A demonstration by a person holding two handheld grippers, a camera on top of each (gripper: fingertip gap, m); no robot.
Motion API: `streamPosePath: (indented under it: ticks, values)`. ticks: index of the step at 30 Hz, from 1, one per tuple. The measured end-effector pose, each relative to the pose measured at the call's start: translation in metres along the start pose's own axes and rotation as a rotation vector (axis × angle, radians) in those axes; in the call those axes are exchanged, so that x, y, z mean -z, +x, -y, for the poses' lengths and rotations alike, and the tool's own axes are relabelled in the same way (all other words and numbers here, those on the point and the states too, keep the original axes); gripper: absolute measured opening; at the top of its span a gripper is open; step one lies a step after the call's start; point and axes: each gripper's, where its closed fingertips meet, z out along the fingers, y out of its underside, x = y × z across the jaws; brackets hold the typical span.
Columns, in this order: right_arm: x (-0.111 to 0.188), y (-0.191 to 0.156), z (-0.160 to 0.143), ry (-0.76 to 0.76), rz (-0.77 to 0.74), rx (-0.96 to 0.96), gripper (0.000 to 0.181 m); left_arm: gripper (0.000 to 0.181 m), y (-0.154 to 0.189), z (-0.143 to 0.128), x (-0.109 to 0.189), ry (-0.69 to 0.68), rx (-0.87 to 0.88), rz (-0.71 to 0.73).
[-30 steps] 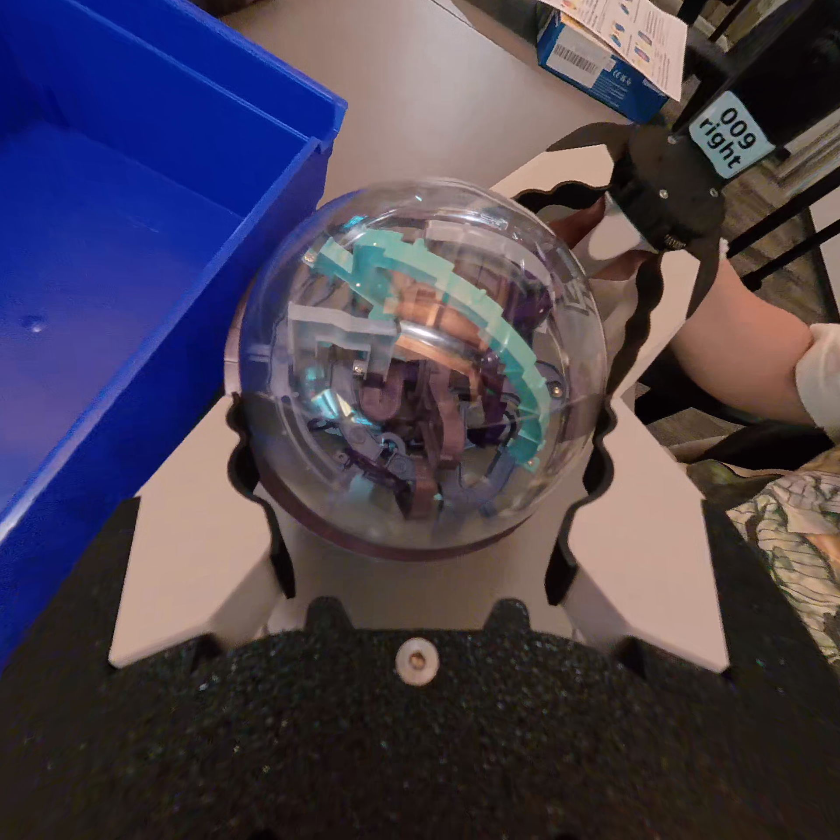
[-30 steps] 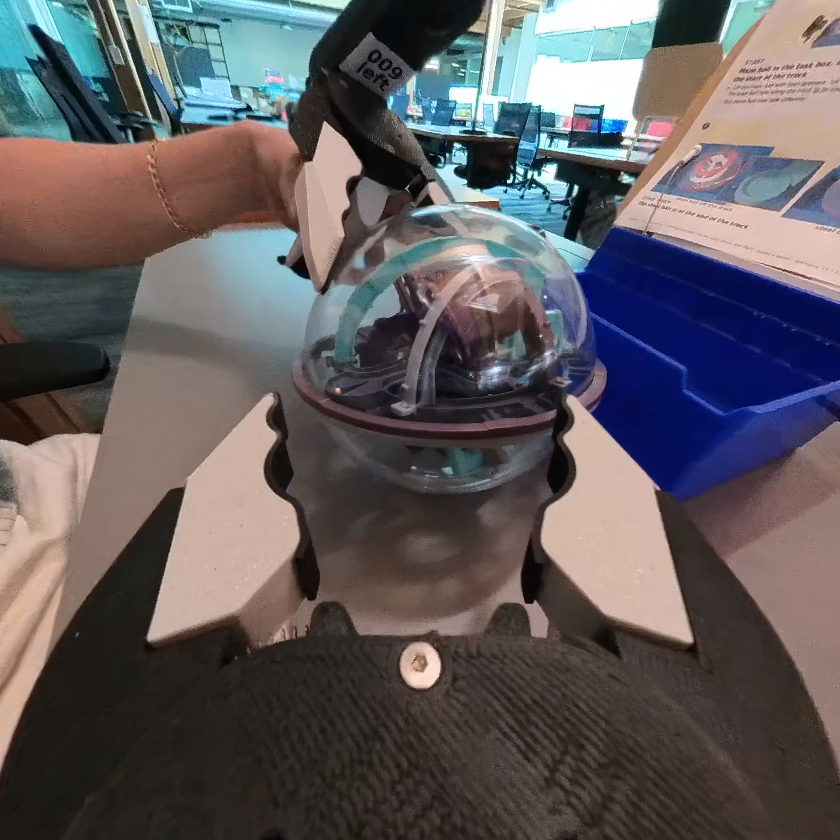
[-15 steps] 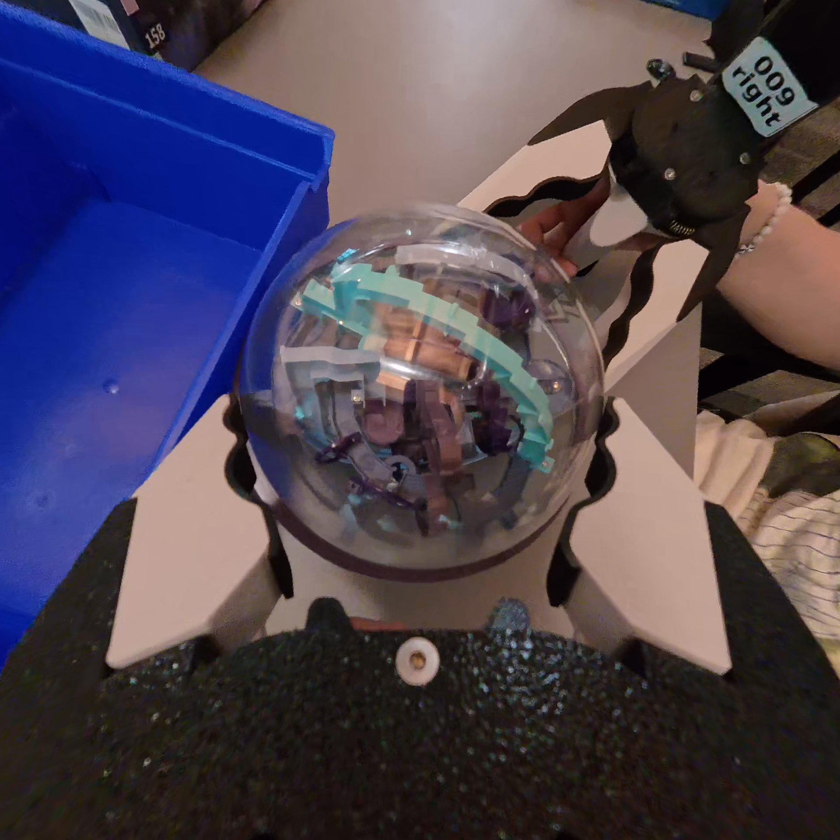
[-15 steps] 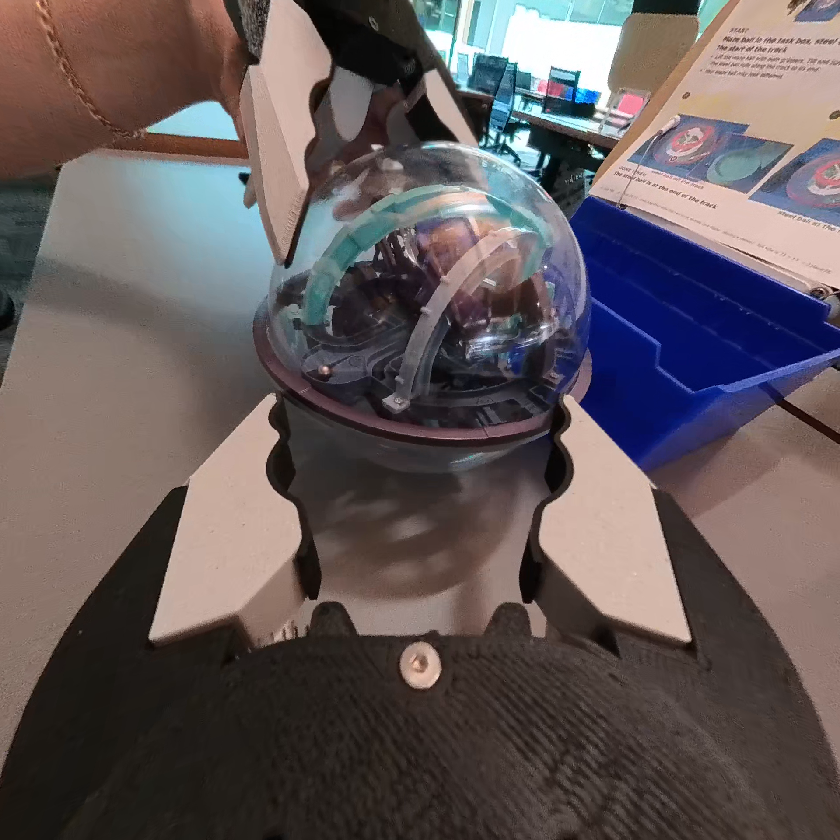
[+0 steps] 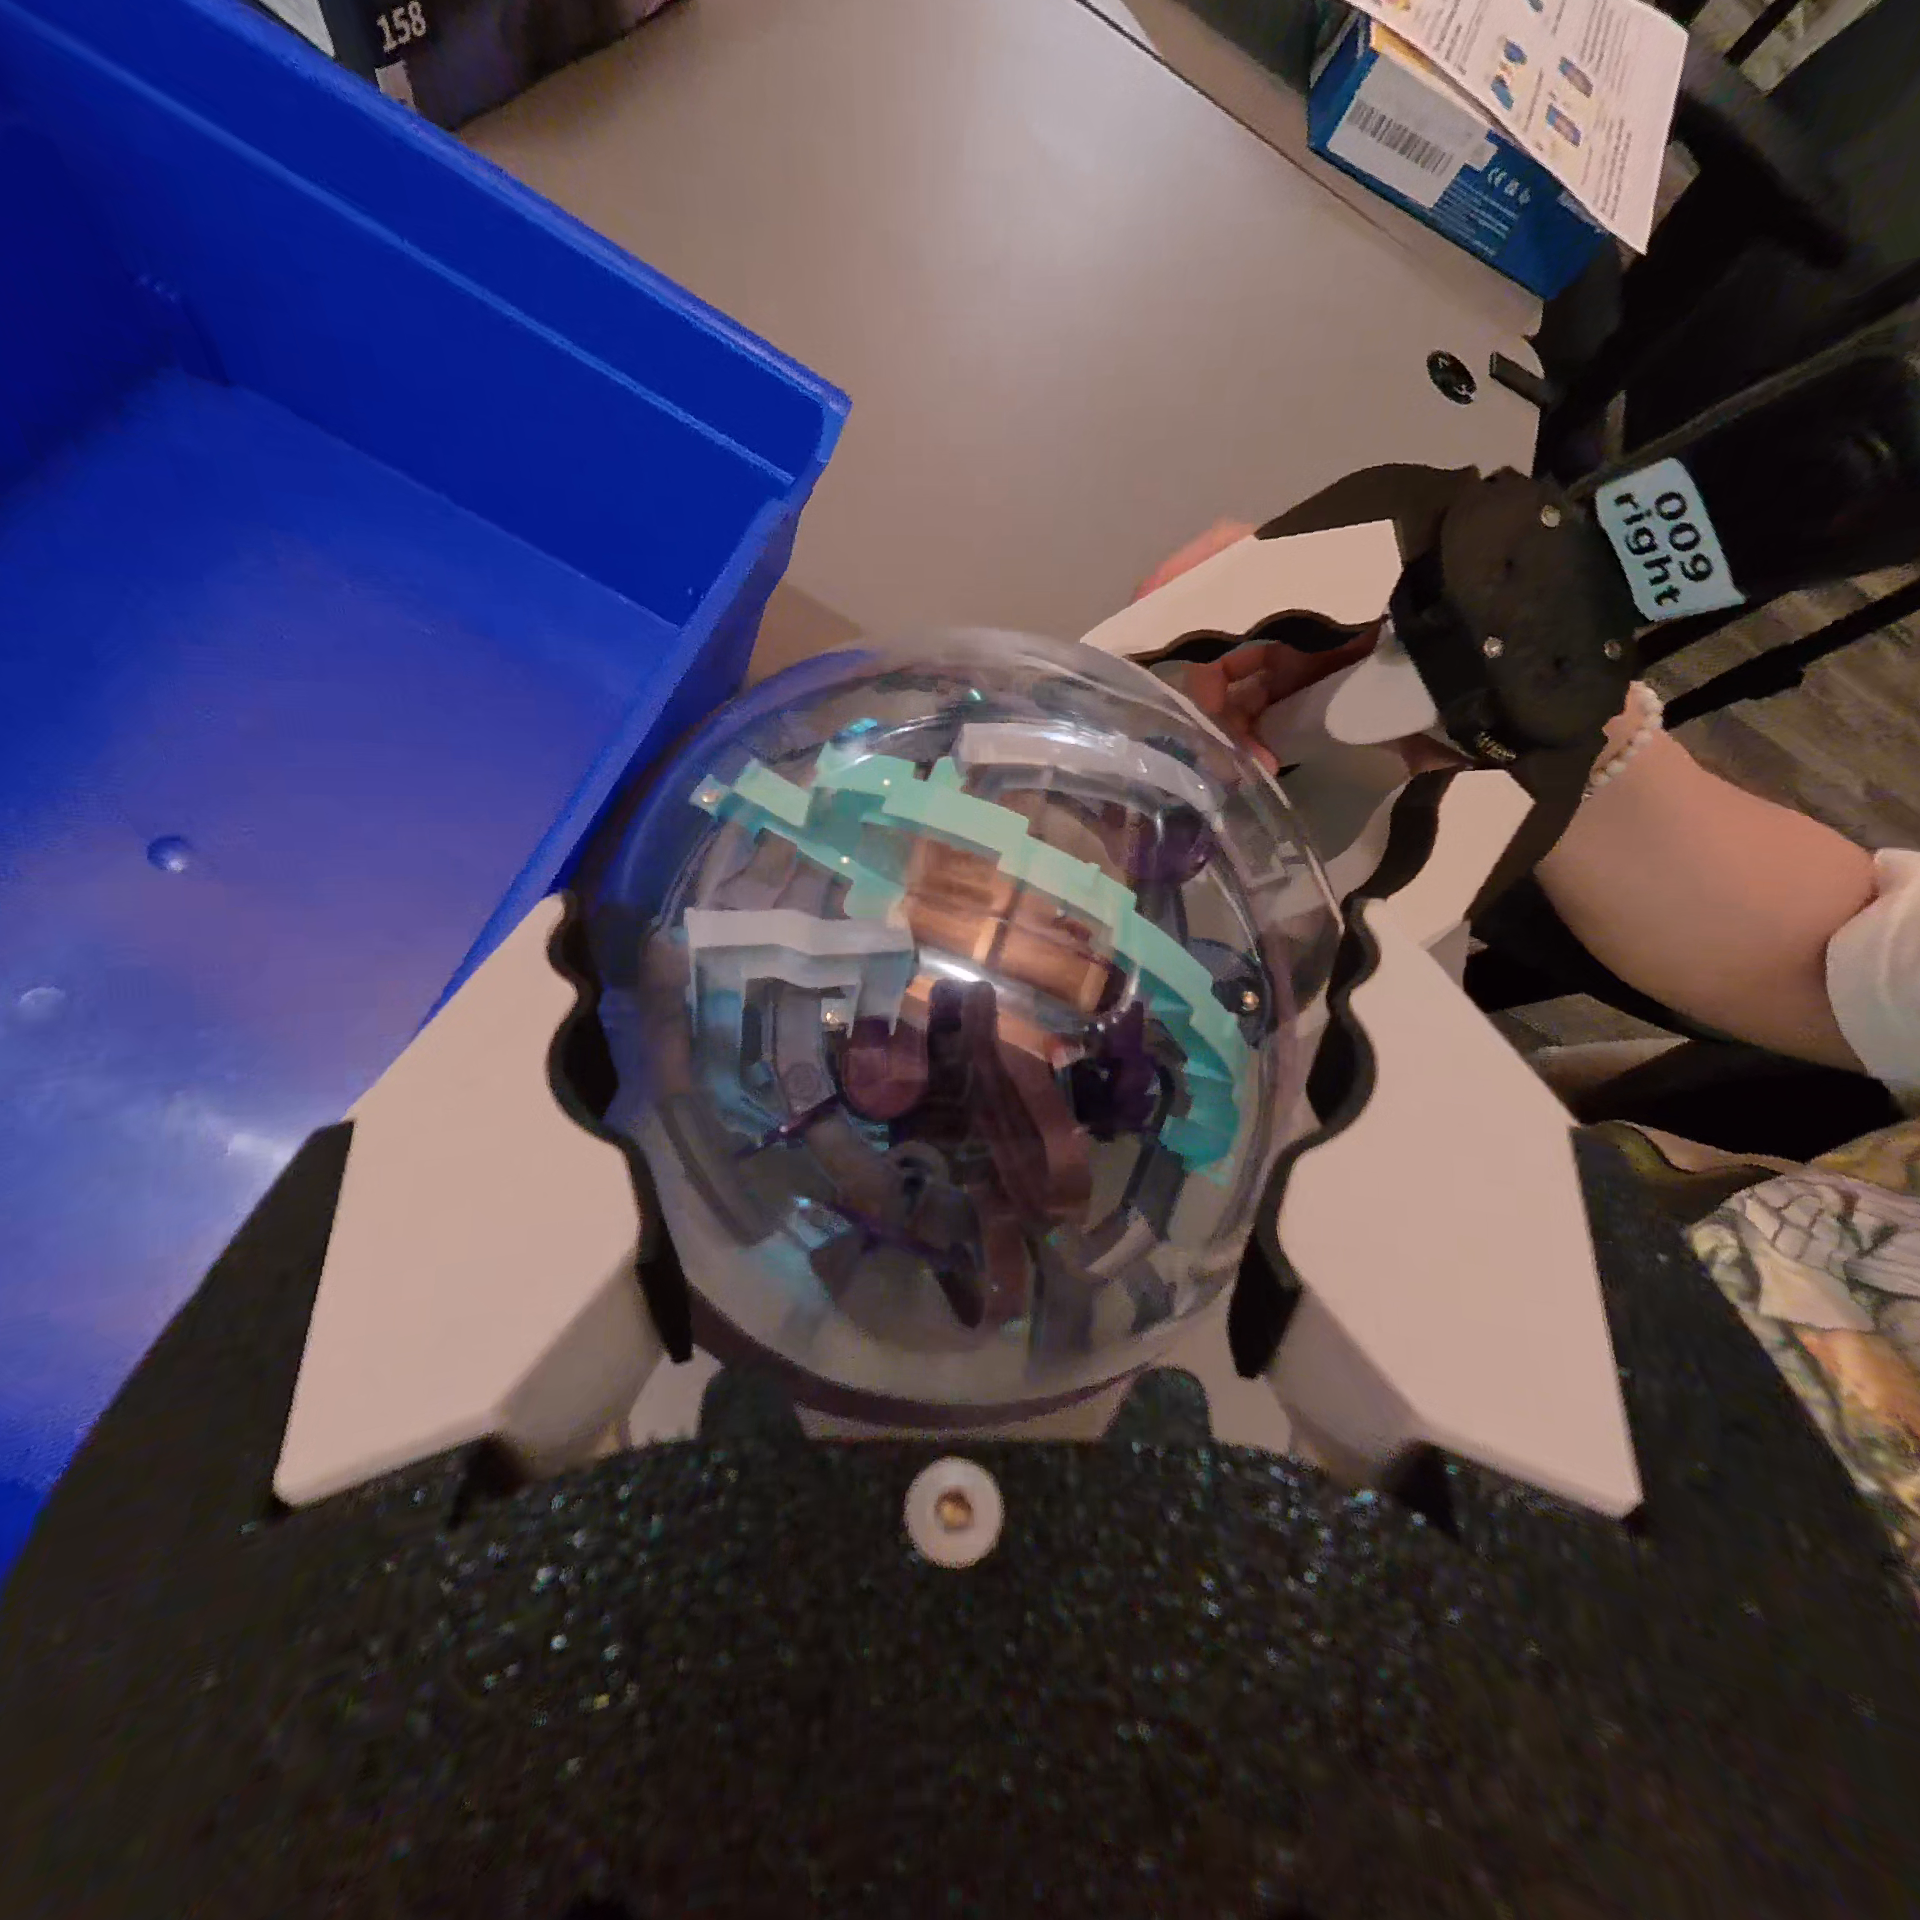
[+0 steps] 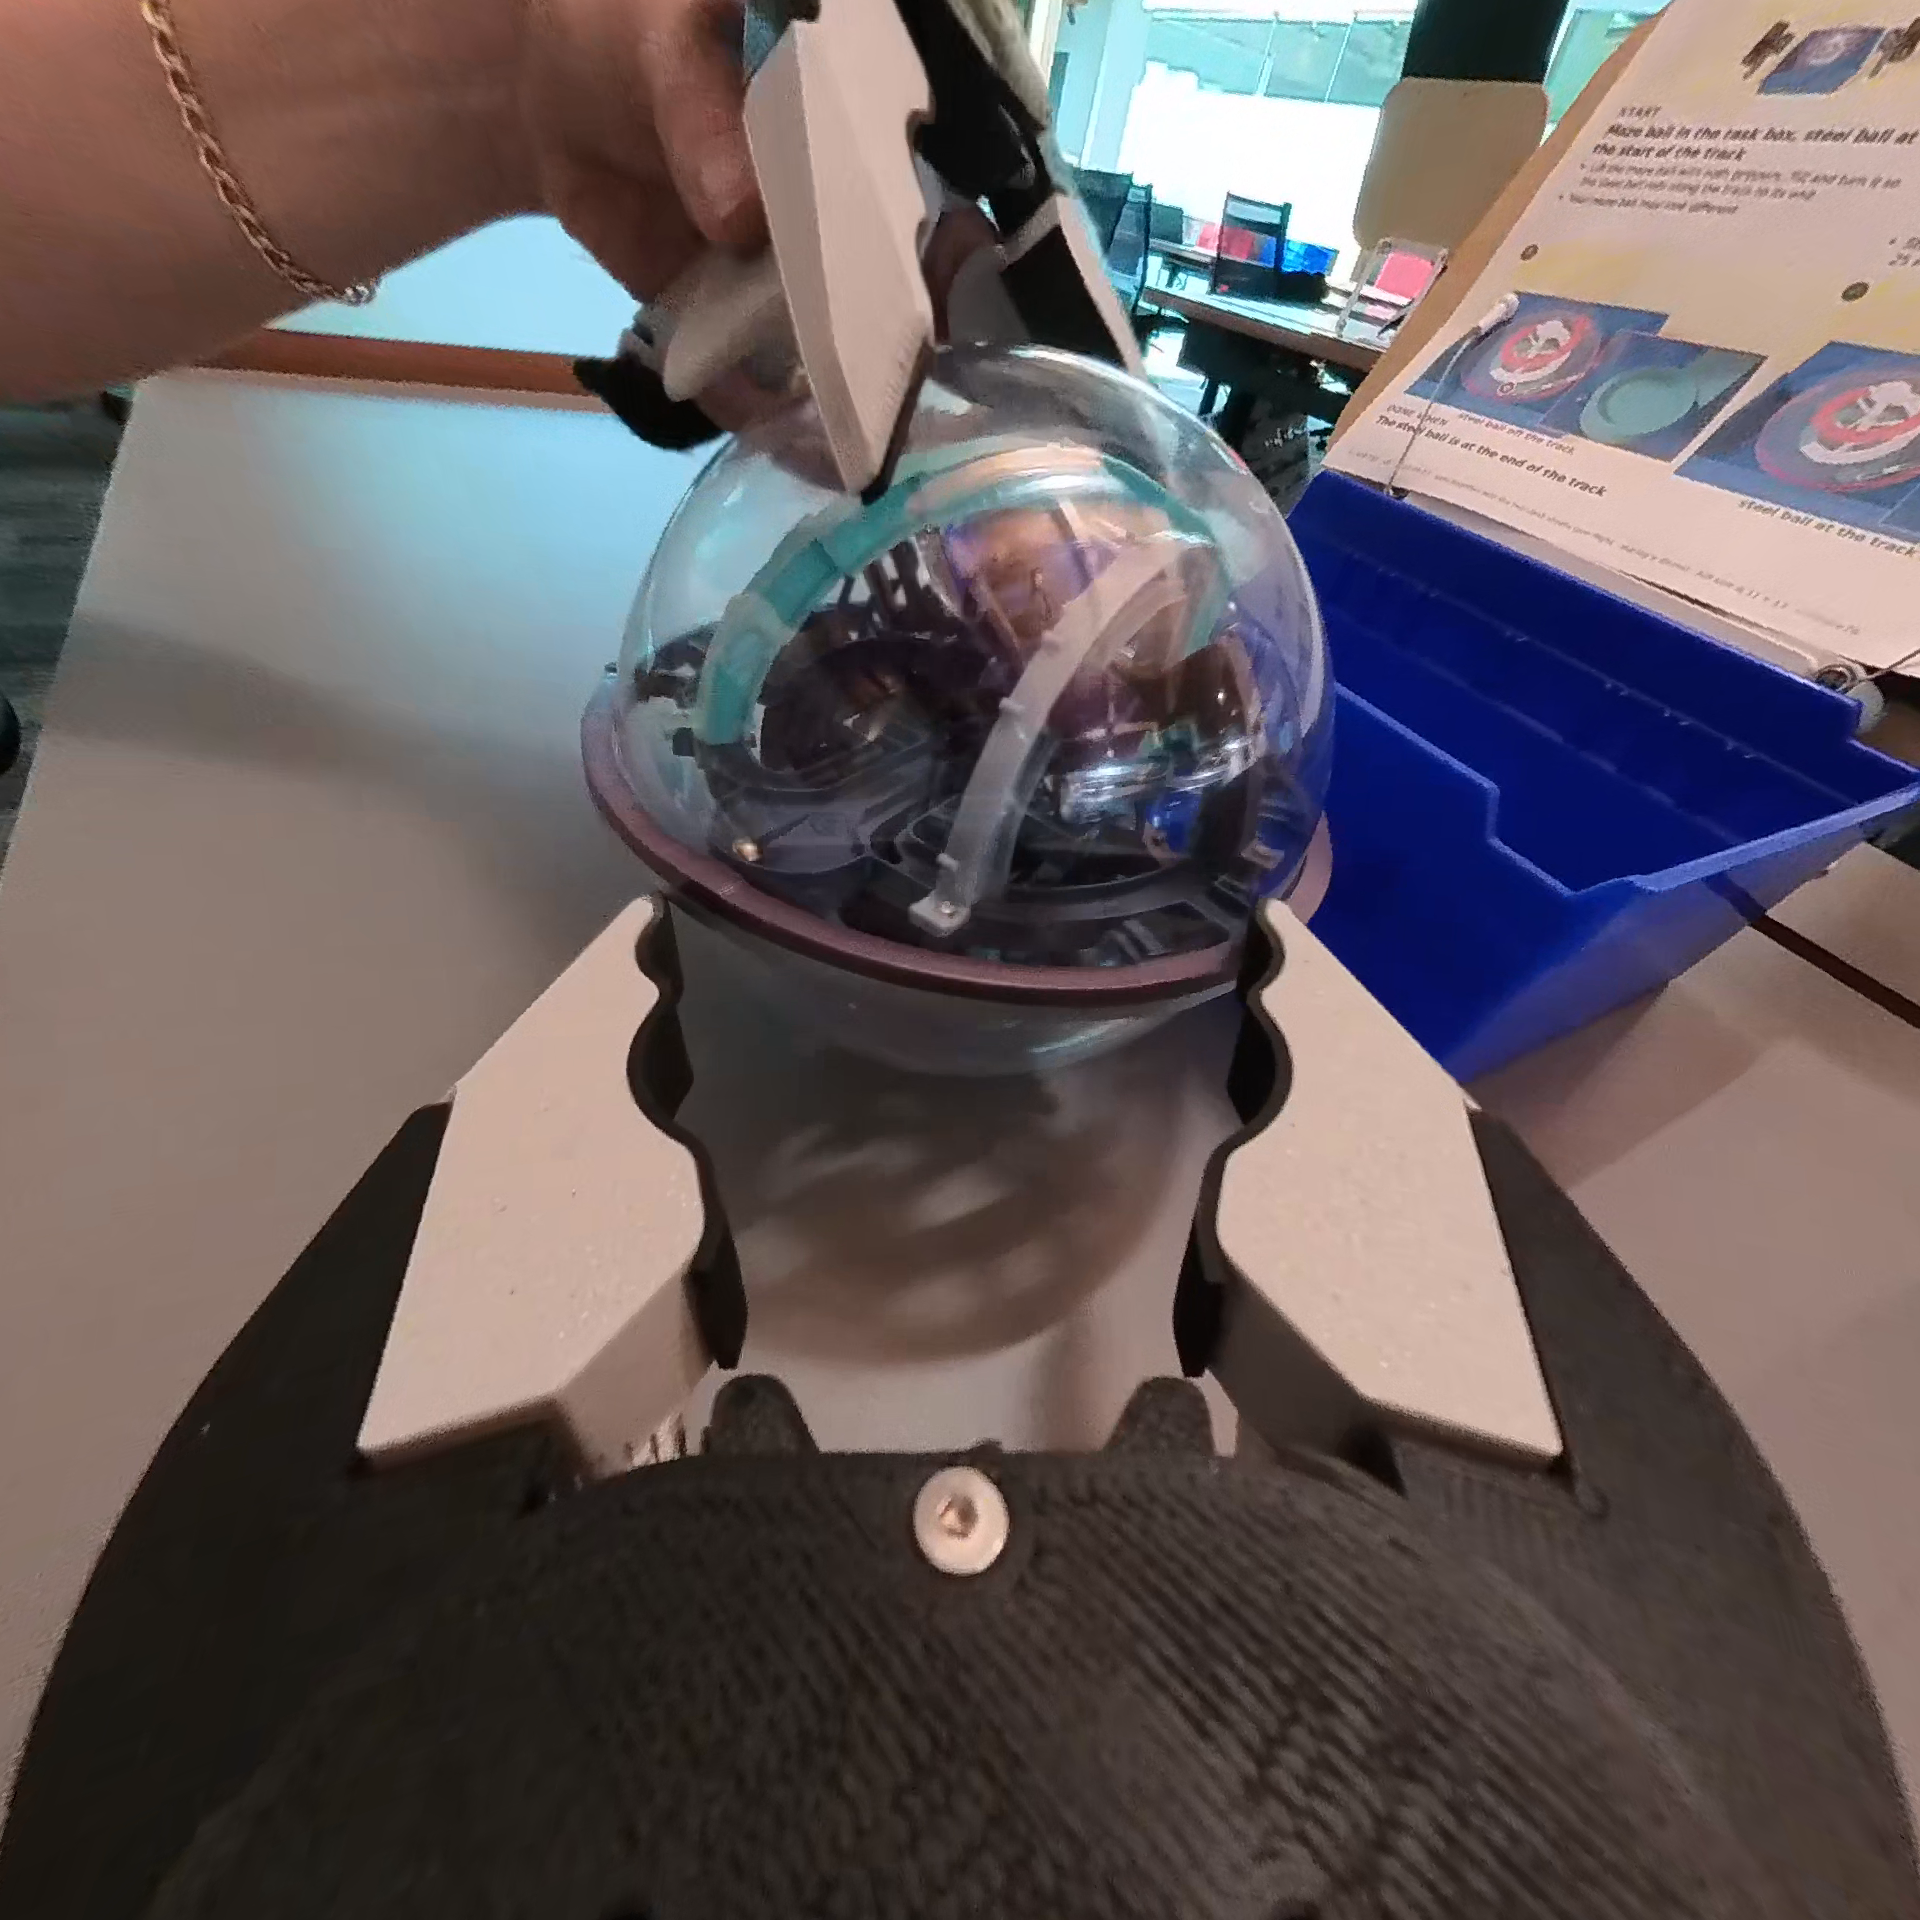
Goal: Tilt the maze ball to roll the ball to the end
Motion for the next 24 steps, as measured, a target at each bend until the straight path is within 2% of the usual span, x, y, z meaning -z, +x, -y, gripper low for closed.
streamPosePath:
  ticks: [3,12,17,21,24]
  values:
    - [0.0,0.0,0.0,-0.002,-0.016,0.016,0.102,0.134,-0.002,-0.001,0.001,0.009,0.054,0.021]
    - [0.003,-0.004,0.006,-0.006,-0.038,0.026,0.108,0.134,0.001,-0.006,0.002,-0.009,0.171,0.049]
    - [0.009,-0.01,0.019,0.009,-0.093,0.078,0.113,0.134,0.002,-0.005,0.001,-0.017,0.173,0.066]
    - [0.014,-0.018,0.038,0.071,-0.088,0.057,0.107,0.135,0.004,-0.003,-0.003,-0.022,0.152,0.09]
    - [0.011,-0.016,0.037,0.055,-0.116,0.043,0.105,0.135,0.007,-0.002,-0.005,-0.027,0.133,0.109]
